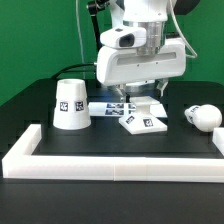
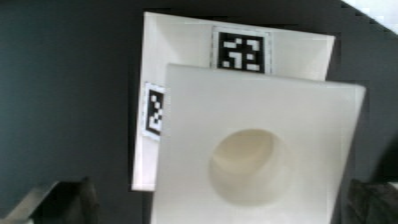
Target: Assemble lamp
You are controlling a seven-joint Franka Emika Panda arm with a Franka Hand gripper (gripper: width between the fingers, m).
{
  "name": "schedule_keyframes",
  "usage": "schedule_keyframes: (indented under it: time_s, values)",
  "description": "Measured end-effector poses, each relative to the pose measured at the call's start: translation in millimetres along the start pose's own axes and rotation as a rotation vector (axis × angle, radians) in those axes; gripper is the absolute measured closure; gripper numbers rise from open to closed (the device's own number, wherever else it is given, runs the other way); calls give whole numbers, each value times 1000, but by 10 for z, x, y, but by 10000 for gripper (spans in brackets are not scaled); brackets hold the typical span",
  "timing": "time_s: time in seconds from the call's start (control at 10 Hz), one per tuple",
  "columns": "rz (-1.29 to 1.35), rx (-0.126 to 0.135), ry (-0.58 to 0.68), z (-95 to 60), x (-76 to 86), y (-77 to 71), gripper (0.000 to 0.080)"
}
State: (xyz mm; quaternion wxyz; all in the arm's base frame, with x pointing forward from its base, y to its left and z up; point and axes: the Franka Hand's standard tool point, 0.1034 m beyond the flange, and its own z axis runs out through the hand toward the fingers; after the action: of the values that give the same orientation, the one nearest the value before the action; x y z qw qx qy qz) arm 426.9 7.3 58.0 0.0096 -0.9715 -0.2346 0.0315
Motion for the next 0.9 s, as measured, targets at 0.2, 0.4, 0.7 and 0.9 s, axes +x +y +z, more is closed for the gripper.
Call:
schedule_keyframes:
  time_s: [0.2,0.4,0.7,0.9]
  values:
    - [-2,2,0,94,-12,-4,100]
    - [-2,4,-3,142,-24,-5,100]
    - [-3,5,-5,150,-25,-8,265]
    - [-3,5,-5,150,-25,-8,265]
